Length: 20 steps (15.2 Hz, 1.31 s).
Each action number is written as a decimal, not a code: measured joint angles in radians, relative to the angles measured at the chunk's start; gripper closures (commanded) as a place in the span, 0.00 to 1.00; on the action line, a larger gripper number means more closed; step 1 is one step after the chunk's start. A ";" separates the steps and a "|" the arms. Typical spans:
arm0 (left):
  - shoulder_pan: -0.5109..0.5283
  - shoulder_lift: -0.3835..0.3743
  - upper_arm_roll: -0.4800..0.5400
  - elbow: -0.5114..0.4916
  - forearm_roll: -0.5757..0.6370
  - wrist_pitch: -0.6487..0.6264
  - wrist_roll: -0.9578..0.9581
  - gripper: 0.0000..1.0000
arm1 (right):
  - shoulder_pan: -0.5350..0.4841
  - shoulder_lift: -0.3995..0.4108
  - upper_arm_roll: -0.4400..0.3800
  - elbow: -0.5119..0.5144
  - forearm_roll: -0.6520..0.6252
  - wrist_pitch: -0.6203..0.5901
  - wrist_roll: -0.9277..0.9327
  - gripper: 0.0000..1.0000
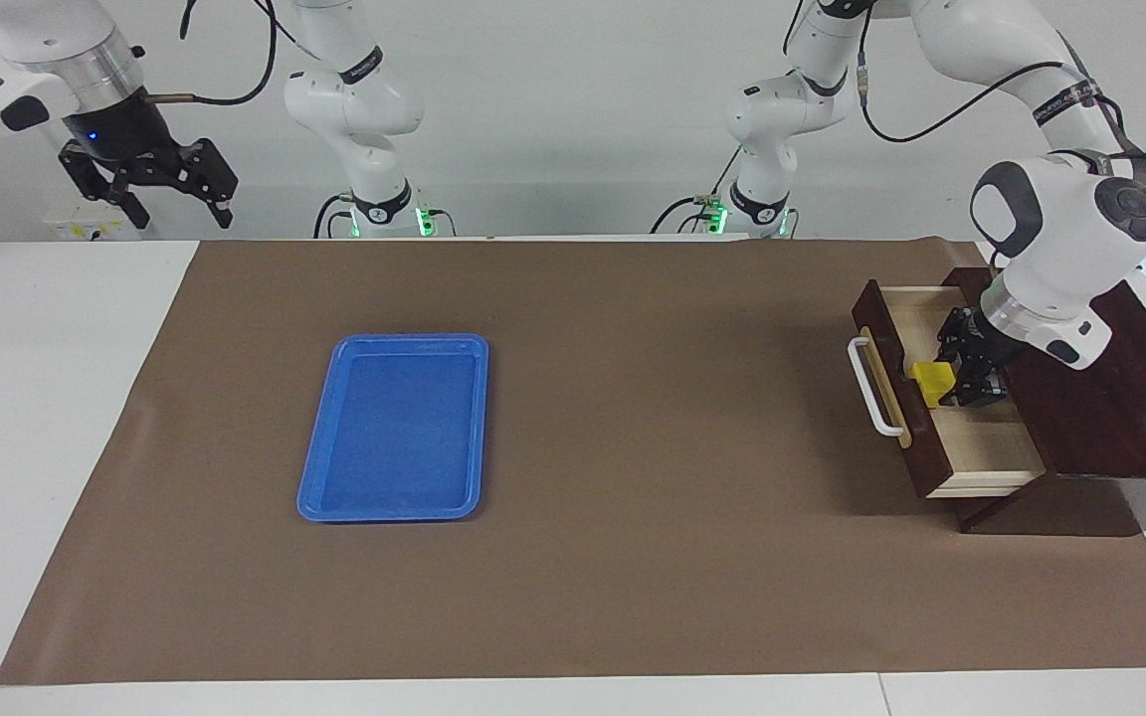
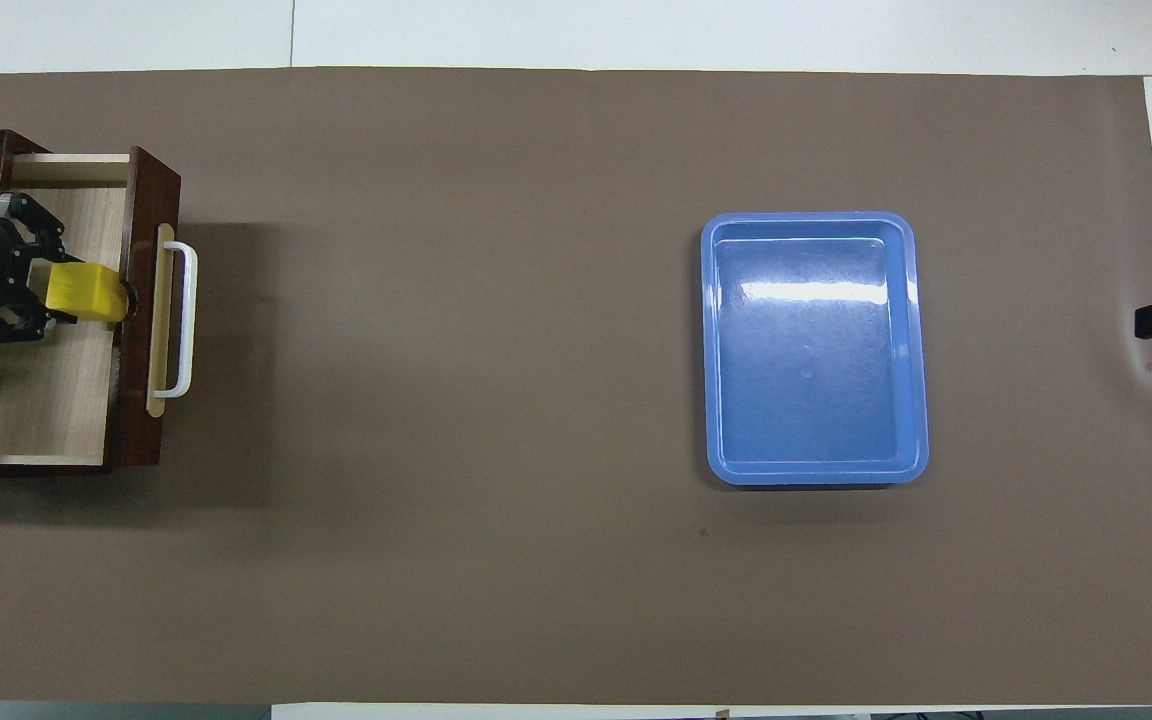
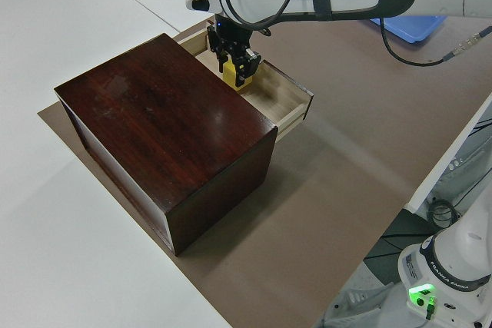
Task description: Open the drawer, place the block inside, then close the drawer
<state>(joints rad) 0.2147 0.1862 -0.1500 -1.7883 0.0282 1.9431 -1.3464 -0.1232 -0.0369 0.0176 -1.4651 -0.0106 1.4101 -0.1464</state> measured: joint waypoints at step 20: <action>-0.197 -0.069 -0.025 0.013 0.010 -0.093 -0.124 0.00 | 0.001 0.033 0.006 -0.091 -0.001 0.028 -0.012 0.00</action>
<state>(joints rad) 0.0176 0.1172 -0.1749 -1.7753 0.0380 1.8502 -1.4703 -0.1220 -0.0044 0.0232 -1.5564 -0.0116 1.4376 -0.1583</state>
